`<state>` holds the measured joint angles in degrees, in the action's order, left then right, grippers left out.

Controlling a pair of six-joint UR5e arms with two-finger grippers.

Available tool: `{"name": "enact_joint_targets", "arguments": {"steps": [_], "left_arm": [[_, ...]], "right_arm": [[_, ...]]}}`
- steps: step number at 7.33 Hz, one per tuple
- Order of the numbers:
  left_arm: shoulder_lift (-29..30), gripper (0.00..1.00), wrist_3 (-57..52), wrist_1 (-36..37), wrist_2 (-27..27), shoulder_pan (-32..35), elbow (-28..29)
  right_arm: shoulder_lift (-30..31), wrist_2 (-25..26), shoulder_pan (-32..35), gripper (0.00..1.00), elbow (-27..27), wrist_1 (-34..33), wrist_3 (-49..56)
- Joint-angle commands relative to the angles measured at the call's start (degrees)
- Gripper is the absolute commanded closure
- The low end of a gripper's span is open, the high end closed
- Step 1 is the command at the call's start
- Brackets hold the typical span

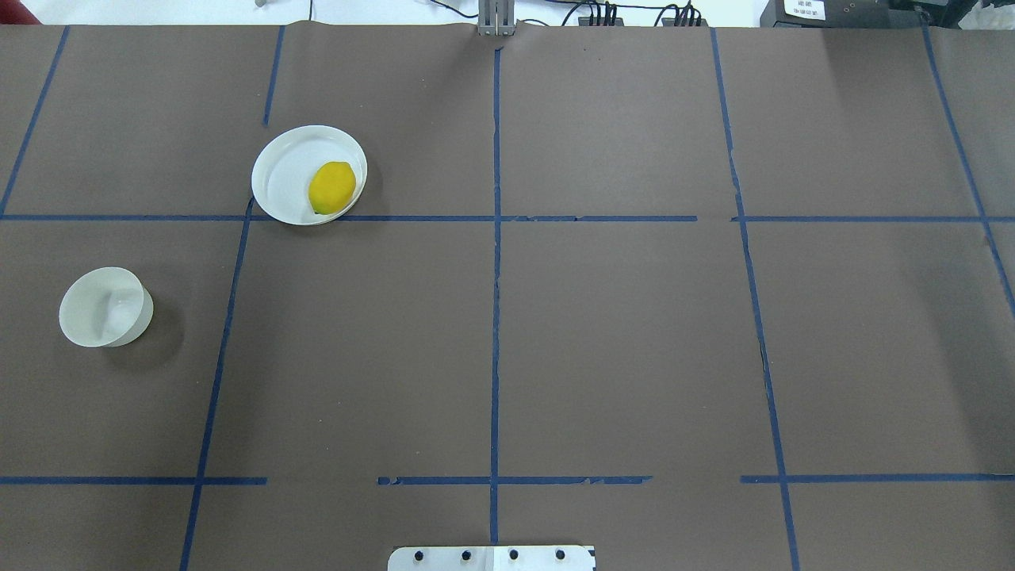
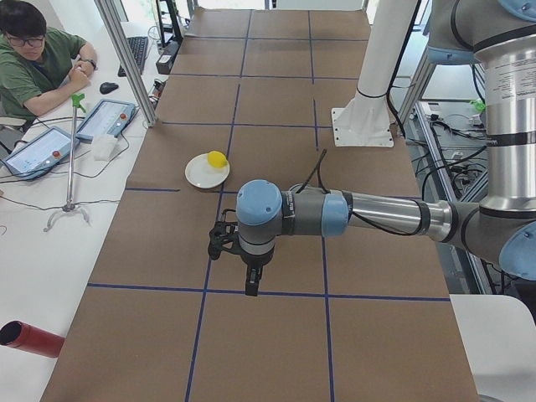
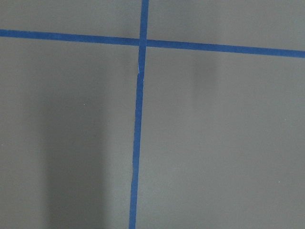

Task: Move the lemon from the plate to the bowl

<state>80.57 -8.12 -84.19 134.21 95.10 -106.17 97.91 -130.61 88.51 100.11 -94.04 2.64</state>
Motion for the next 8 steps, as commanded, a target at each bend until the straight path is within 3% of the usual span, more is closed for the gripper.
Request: {"name": "enact_joint_targets", "arguments": {"steps": [1, 4, 7, 8], "left_arm": [[-0.2, 0.00, -0.3, 0.0, 0.0, 0.0, 0.3], [0.6, 0.00, -0.2, -1.5, 0.5, -0.3, 2.0], [2.5, 0.00, 0.7, -15.8, 0.7, -4.0, 2.1], [4.0, 0.00, 6.6, -16.8, 0.6, -6.3, 2.2]], "right_arm": [[0.0, 0.0, 0.0, 0.00, 0.0, 0.0, 0.0], [0.0, 0.0, 0.0, 0.00, 0.0, 0.0, 0.0], [0.0, 0.0, 0.0, 0.00, 0.0, 0.0, 0.0], [0.0, 0.0, 0.0, 0.00, 0.0, 0.0, 0.0]]}}
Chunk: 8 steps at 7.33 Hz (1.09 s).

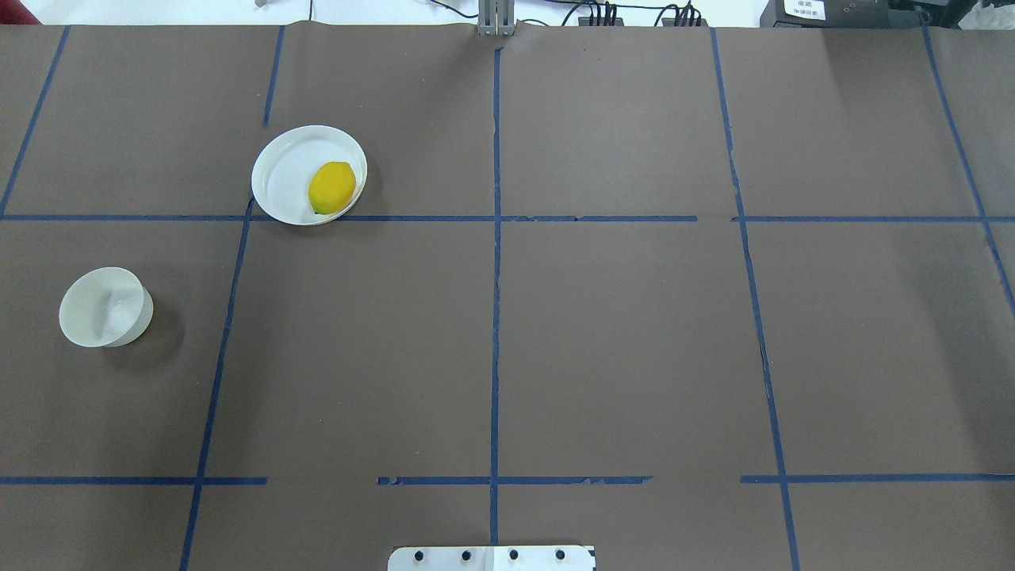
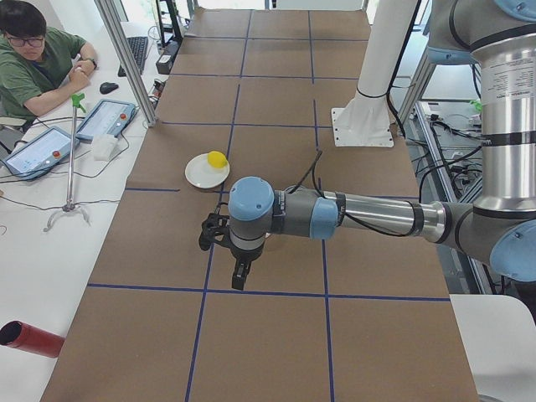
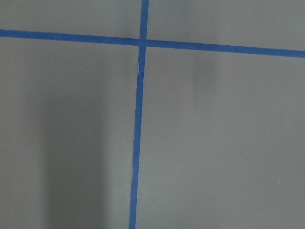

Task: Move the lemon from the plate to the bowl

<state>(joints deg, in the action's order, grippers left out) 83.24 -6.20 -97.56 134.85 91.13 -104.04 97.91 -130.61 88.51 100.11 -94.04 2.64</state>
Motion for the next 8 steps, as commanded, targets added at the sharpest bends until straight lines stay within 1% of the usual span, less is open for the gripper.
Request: {"name": "enact_joint_targets", "arguments": {"steps": [1, 3, 4, 5, 6, 7, 8], "left_arm": [[4.1, 0.00, 6.4, -3.4, -0.2, -7.2, 0.1], [11.8, 0.00, 10.2, -3.3, -0.5, -16.2, 0.7], [18.1, 0.00, 15.3, -3.2, -0.6, -22.6, 2.9], [24.5, 0.00, 21.3, -3.3, -1.7, -27.5, 6.5], [32.4, 0.00, 27.7, -3.4, -5.6, -31.1, 12.7], [36.9, 0.00, 31.8, -3.9, -6.5, -33.8, 17.2], [38.8, 0.00, 36.0, -6.8, -7.5, -35.2, 19.6]], "right_arm": [[0.0, 0.0, 0.0, 0.00, 0.0, 0.0, 0.0], [0.0, 0.0, 0.0, 0.00, 0.0, 0.0, 0.0], [0.0, 0.0, 0.0, 0.00, 0.0, 0.0, 0.0], [0.0, 0.0, 0.0, 0.00, 0.0, 0.0, 0.0], [0.0, 0.0, 0.0, 0.00, 0.0, 0.0, 0.0], [0.0, 0.0, 0.0, 0.00, 0.0, 0.0, 0.0], [0.0, 0.0, 0.0, 0.00, 0.0, 0.0, 0.0]]}}
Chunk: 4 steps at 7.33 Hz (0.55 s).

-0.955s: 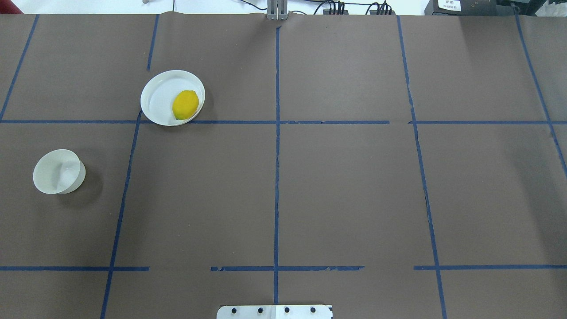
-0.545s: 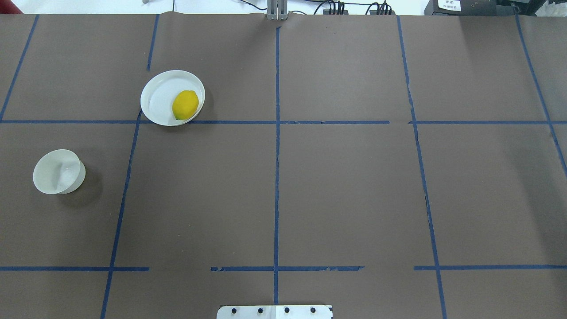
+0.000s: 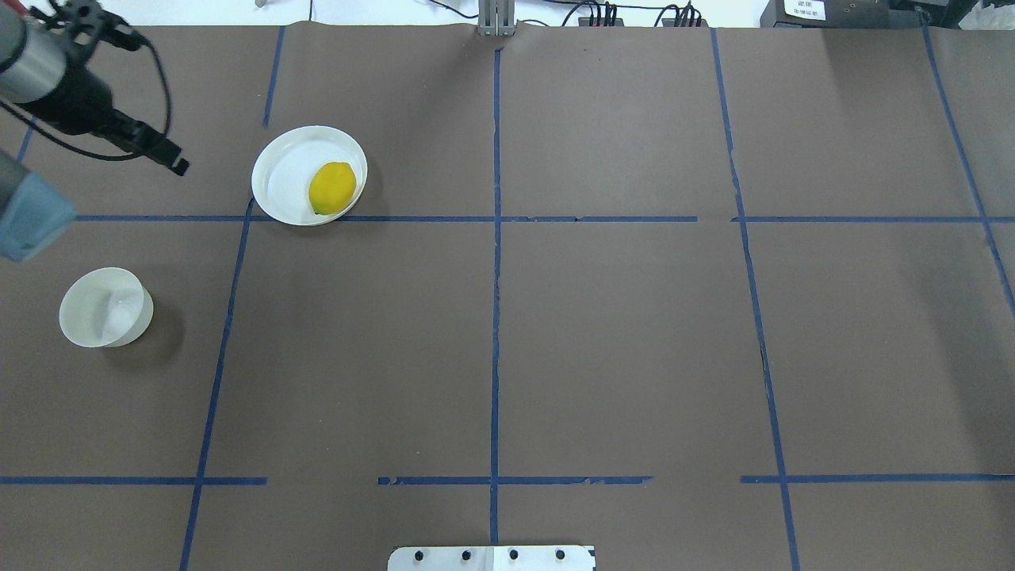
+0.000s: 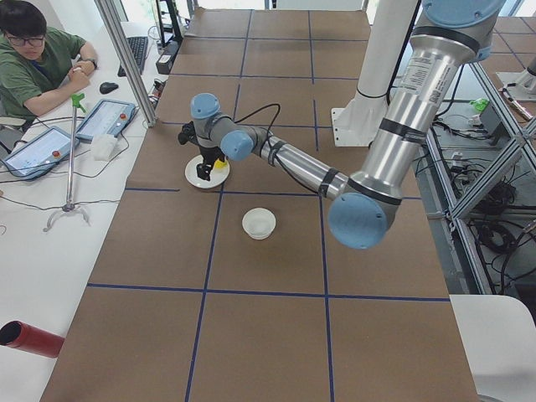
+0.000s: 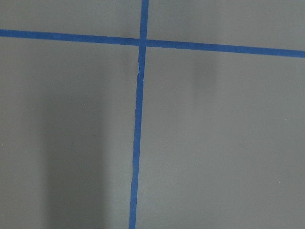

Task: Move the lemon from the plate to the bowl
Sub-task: 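Reach the left gripper over the yellow lemon on the white plate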

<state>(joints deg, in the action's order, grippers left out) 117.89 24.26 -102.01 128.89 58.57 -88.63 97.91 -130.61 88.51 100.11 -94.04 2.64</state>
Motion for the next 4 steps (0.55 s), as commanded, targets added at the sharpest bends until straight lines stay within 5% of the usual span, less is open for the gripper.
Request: {"name": "enact_joint_targets", "arguments": {"steps": [1, 4], "left_arm": [[5.8, 0.00, 9.6, -5.6, -4.8, -4.1, 6.8], [12.0, 0.00, 16.0, -8.0, -7.5, -8.0, 15.6]], "right_arm": [[-0.1, 0.0, 0.0, 0.00, 0.0, 0.0, 0.0], [0.0, 0.0, 0.0, 0.00, 0.0, 0.0, 0.0]]}}
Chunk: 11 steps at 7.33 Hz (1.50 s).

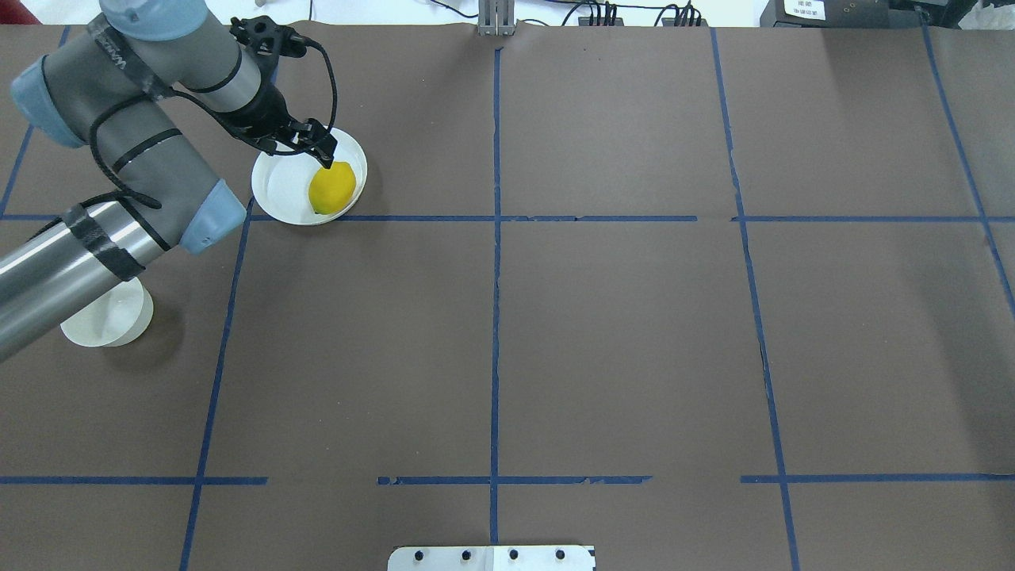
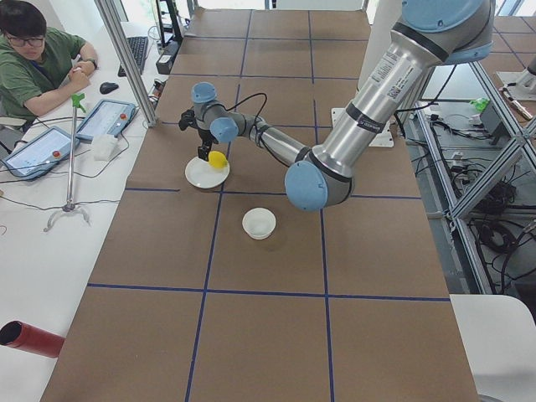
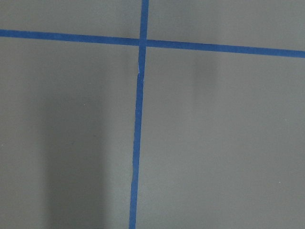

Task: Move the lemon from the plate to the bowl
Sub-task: 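Reach the left gripper over the yellow lemon on the white plate, then lower the left gripper and close it around the lemon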

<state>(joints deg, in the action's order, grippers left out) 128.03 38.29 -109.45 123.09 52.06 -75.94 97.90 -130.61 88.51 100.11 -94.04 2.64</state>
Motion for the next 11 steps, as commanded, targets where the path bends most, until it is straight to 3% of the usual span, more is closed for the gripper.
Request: {"name": "enact_joint_targets", "arguments": {"steps": [1, 4, 8, 10, 11], "left_arm": [[1.8, 0.00, 2.9, -2.2, -4.2, -2.8, 3.5], [2.0, 0.00, 4.1, -6.2, -4.4, -3.2, 7.9], [2.0, 0.03, 4.2, -6.7, -4.3, -4.7, 8.9], [2.0, 0.72, 4.2, -6.6, -3.7, -4.5, 8.8], [1.9, 0.88, 4.2, -6.0, -3.6, -3.4, 8.5]], "right_arm": [[0.0, 0.0, 0.0, 0.00, 0.0, 0.0, 0.0], [0.0, 0.0, 0.0, 0.00, 0.0, 0.0, 0.0], [0.0, 0.0, 0.0, 0.00, 0.0, 0.0, 0.0], [0.0, 0.0, 0.0, 0.00, 0.0, 0.0, 0.0], [0.0, 0.0, 0.0, 0.00, 0.0, 0.0, 0.0]]}}
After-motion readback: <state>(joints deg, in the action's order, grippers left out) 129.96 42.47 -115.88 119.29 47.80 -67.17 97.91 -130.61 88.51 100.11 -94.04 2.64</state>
